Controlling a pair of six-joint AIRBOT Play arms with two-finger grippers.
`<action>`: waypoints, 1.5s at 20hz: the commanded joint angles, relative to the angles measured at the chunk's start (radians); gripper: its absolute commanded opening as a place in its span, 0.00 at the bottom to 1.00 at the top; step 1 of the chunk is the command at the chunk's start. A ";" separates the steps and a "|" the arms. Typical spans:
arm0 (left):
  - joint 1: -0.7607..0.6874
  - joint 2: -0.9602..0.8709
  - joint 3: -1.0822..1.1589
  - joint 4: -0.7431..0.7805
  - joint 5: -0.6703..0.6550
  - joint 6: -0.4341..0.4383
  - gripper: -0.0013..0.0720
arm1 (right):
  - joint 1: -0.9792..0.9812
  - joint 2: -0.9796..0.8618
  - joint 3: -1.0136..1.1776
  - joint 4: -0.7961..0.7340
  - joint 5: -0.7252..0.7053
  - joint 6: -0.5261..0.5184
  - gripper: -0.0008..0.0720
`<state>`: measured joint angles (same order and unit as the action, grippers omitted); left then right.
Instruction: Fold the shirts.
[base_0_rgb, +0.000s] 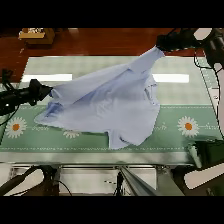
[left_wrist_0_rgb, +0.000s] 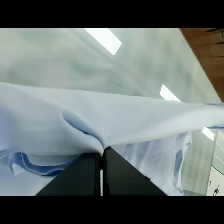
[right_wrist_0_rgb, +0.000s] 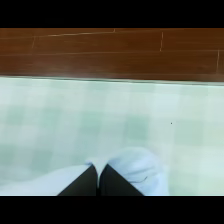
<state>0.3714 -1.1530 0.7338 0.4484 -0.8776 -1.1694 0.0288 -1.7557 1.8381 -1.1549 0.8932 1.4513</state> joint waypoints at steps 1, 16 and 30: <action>-0.021 -0.118 0.008 -0.065 0.105 0.067 0.05 | 0.000 -0.029 0.000 0.003 0.033 0.005 0.05; 0.478 -0.157 0.262 0.560 -0.558 -0.108 0.63 | -0.245 0.149 -0.141 -0.441 0.593 -0.014 0.50; 0.428 -0.202 0.079 0.569 -0.379 -0.108 0.84 | -0.386 0.151 -0.442 0.034 0.282 -0.199 0.60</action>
<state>0.8310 -1.3388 0.8177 1.0119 -1.3273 -1.2556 -0.3542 -1.6047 1.4067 -1.1622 1.2201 1.2816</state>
